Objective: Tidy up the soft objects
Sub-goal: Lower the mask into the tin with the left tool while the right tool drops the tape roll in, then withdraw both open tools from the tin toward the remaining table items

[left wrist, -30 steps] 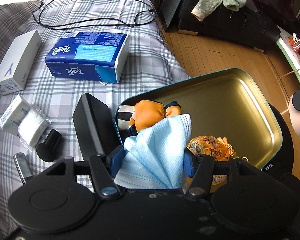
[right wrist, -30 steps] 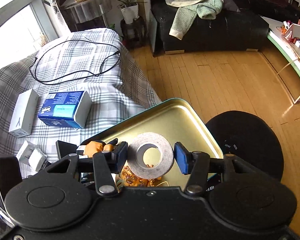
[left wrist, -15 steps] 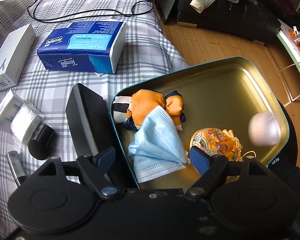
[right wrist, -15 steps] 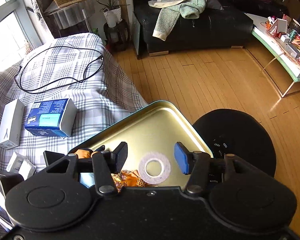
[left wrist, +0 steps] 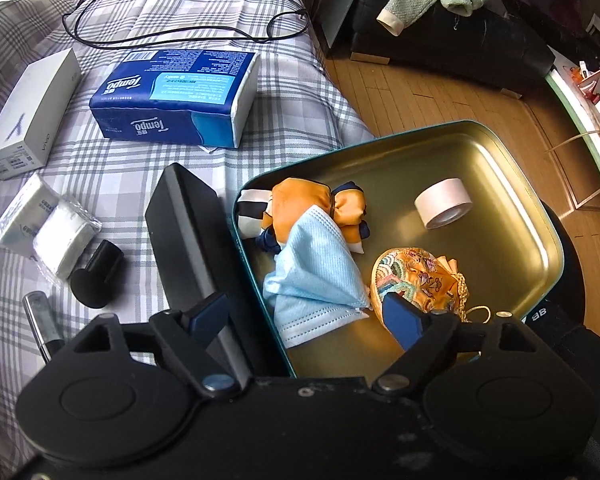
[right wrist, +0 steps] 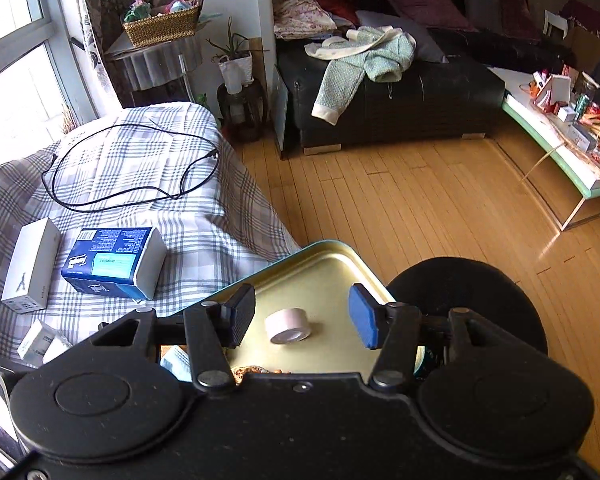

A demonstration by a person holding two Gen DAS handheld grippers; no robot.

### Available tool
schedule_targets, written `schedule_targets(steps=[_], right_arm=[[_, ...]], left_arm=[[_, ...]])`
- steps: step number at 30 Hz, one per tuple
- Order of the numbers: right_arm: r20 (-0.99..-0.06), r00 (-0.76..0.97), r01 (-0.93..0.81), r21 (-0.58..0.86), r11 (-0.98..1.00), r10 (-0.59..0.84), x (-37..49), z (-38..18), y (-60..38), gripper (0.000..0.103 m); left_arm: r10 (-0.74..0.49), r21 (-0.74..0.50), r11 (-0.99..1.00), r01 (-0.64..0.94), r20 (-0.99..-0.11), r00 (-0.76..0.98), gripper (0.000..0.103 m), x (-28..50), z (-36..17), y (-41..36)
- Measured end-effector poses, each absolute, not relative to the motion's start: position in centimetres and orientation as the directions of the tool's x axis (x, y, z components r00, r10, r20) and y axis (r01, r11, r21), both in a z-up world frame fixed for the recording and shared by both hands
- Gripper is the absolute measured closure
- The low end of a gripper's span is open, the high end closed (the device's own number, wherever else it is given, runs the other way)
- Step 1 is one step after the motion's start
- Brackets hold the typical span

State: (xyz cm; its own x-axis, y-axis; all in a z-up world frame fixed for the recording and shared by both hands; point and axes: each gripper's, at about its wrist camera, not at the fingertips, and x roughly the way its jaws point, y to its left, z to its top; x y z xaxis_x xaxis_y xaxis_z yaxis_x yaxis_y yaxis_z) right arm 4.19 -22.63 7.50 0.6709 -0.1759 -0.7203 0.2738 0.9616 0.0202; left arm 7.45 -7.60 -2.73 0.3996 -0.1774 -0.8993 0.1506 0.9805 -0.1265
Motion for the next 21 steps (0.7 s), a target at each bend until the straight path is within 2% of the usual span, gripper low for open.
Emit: schedule_targets(steps=[10,14,17,21], right_arm=[[-0.575,0.788,0.222,-0.066,0.973,-0.219,1.3,8.7,-17.8,0.051],[-0.566,0.808,0.185,-0.018,0.983,-0.162,0.0,8.4,-15.9,0.051],[-0.552,0.824,0.168,0.027,0.985,-0.125,-1.1,8.4,-14.5,0.041],[-0.530,0.843,0.137,0.059,0.989,-0.085,-2.6,8.6,-12.4,0.040]], left_arm=[[-0.159,-0.123,0.987,0.108,-0.874,0.458,0.019,5.5,-0.4,-3.6],[-0.142,-0.124,0.990,0.069,-0.860,0.490,0.019,5.0,0.6,-1.1],[-0.122,-0.122,0.992,0.035,-0.847,0.517,0.018,4.5,1.4,0.9],[-0.108,-0.139,0.990,-0.016,-0.834,0.541,0.017,4.1,2.2,3.7]])
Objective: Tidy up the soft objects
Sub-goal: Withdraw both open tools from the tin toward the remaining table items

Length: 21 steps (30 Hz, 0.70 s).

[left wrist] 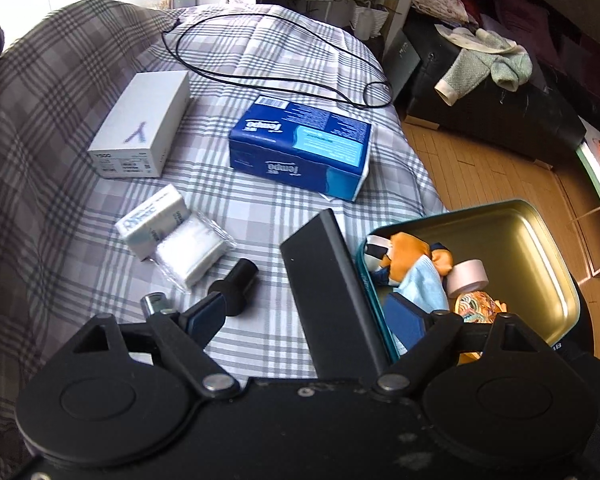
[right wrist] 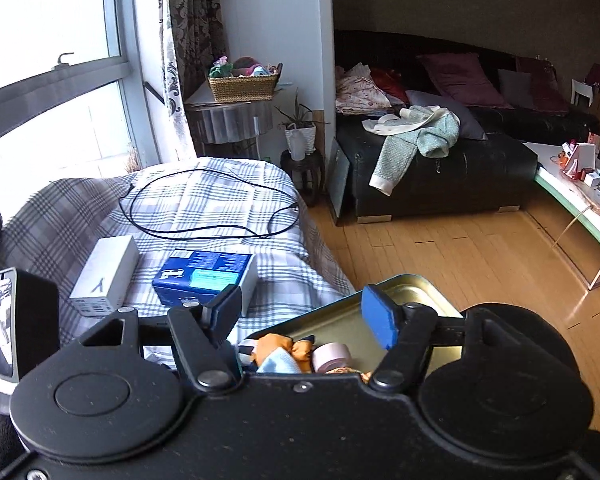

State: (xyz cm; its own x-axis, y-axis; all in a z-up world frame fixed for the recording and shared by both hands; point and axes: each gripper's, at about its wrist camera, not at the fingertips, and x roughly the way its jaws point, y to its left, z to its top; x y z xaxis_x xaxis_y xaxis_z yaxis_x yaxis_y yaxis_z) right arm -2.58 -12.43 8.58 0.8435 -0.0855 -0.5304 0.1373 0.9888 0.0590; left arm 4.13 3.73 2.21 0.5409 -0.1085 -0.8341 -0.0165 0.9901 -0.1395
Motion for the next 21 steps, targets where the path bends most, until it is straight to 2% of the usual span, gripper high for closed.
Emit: schedule_targets(steps=[6,13,17,21], right_arm=[[-0.486,0.874,0.075,0.077,0.994,-0.029,-4.7,9.3,-8.8,0.038],[-0.460,0.888,0.010,0.048,0.999,0.013,-4.1,9.0,-5.2,0.019],[-0.473,0.880,-0.037,0.018,0.999,0.041,-2.8,7.4,-3.4,0.019],[-0.487,0.873,-0.078,-0.072,0.994,0.034,-1.4,4.9,-1.3,0.019]], left_arm=[[-0.063,-0.154,0.982,-0.107,-0.810,0.583,0.017,3.7,3.5,8.1],[0.006,-0.156,0.965,-0.212,-0.793,0.609,0.011,3.8,4.4,12.9],[0.056,-0.147,0.948,-0.281,-0.795,0.605,0.008,4.5,4.0,15.7],[0.083,-0.156,0.924,-0.350,-0.810,0.581,0.007,5.2,2.9,18.3]])
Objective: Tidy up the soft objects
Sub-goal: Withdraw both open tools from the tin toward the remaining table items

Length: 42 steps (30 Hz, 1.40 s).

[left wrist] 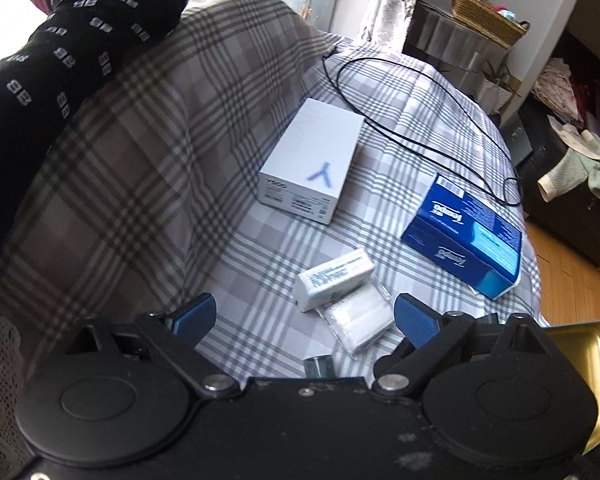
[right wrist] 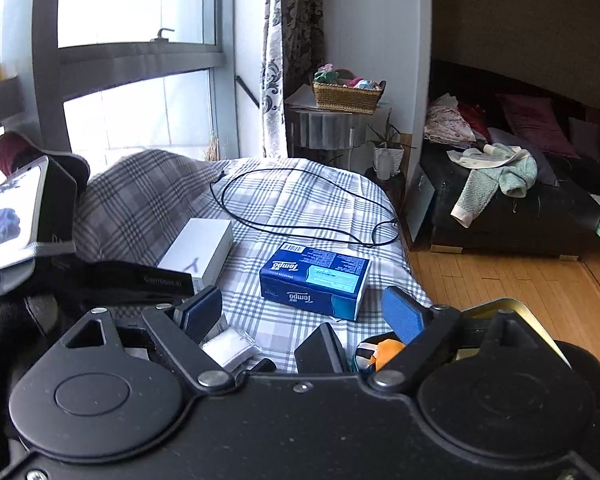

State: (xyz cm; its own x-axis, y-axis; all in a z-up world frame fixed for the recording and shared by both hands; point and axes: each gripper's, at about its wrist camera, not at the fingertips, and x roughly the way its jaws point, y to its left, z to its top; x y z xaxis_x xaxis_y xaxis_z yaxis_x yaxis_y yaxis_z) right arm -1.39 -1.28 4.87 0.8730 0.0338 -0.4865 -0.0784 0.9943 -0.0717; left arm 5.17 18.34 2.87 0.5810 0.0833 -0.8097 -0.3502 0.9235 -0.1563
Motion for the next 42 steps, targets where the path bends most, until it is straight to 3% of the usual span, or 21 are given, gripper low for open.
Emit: schedule_targets(steps=[4,15,19,25,31,42], right_arm=[[-0.505,0.863,-0.114,-0.163,0.980,0.017,-0.2,2.1,0.8,0.020],[-0.705,0.706,-0.179,-0.091,0.980,0.063,2.1,-4.9,2.7,0.025],[-0.757,0.651,-0.157,-0.066,0.985,0.052,3.8,-7.0,2.7,0.034],[-0.744,0.664,-0.136,-0.032,0.990,0.067,6.4,-8.3,2.2,0.034],[-0.721,0.687,-0.235,-0.107,0.966,0.087,7.9,-9.3,3.0,0.034],[-0.736,0.654,-0.319,-0.056,0.946,0.176,9.7,-11.6,2.8,0.034]], left_arm=[[0.134,-0.128,0.902,-0.413,-0.826,0.548,0.006,5.6,1.3,20.2],[0.104,-0.142,0.858,-0.494,-0.894,0.437,0.005,5.8,-3.9,22.4],[0.096,-0.158,0.840,-0.519,-0.899,0.428,0.005,5.8,-4.7,22.8],[0.079,-0.187,0.823,-0.536,-0.897,0.435,0.005,6.0,-4.7,22.9],[0.053,-0.211,0.814,-0.540,-0.900,0.432,0.005,6.2,-5.1,23.2],[0.022,-0.231,0.811,-0.538,-0.906,0.423,0.005,6.3,-5.6,23.4]])
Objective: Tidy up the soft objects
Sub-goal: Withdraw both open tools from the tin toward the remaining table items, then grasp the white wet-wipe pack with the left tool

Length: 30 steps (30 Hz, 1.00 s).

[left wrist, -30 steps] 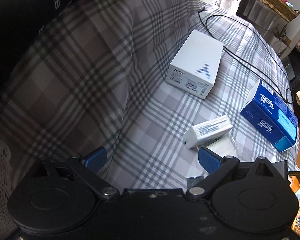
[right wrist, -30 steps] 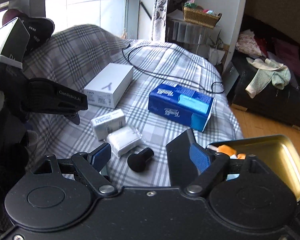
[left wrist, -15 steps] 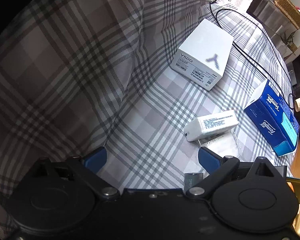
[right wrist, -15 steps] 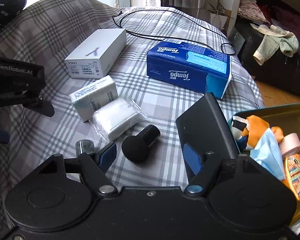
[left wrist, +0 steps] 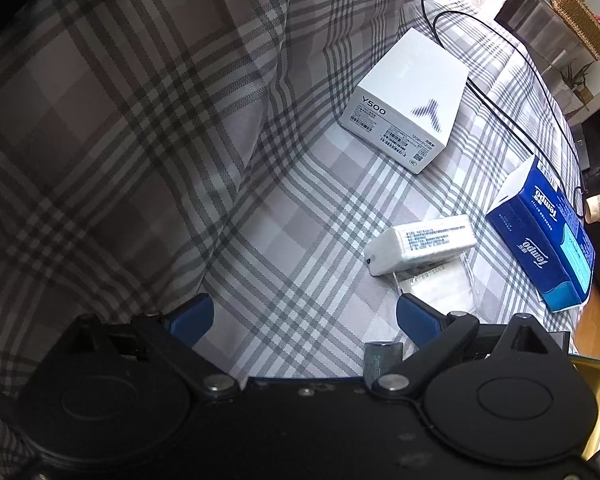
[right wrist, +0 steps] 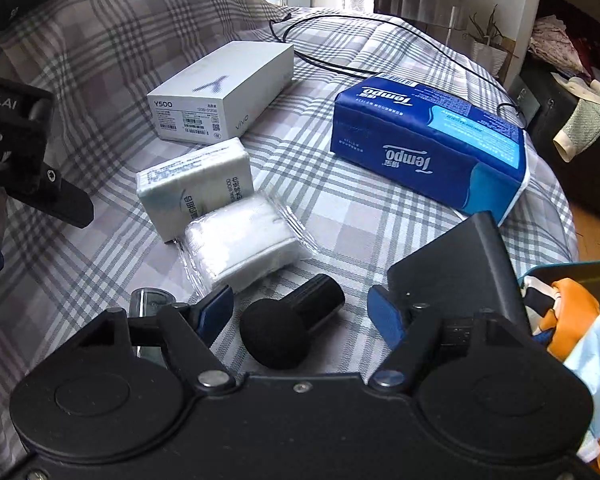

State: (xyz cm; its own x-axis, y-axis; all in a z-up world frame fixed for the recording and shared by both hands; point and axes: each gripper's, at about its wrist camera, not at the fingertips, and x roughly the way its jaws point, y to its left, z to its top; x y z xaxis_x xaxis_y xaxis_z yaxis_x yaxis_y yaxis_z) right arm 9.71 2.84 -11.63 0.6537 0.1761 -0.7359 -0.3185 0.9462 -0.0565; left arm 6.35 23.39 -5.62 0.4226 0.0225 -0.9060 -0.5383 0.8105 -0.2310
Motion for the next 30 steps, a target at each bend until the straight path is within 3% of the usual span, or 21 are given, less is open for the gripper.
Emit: schedule_targets(steps=[3,4,11,21,30], right_arm=[[-0.729,0.656,-0.356,-0.072,0.932,0.194,9.7,-11.9,3.1,0.036],[-0.737,0.643,-0.365,-0.058,0.929,0.207,9.8,-12.1,3.0,0.046],[-0.745,0.626,-0.338,0.008,0.941,0.231,9.0,-11.4,2.7,0.063],[-0.791,0.581,-0.289,0.020,0.957,0.191,6.0,-10.7,1.5,0.065],[-0.779,0.597,-0.242,0.049,0.969,0.188,1.5,-8.1,1.0,0.065]], left_arm=[[0.025,-0.230,0.810,-0.540,-0.906,0.424,0.005,6.2,-5.6,23.4],[0.029,-0.227,0.812,-0.539,-0.905,0.424,0.005,6.3,-5.5,23.4],[0.052,-0.204,0.811,-0.548,-0.908,0.415,0.005,6.2,-5.8,23.8],[0.077,-0.172,0.821,-0.545,-0.912,0.403,0.005,6.0,-6.1,23.5],[0.044,-0.163,0.845,-0.508,-0.928,0.371,0.005,6.4,-7.6,22.5]])
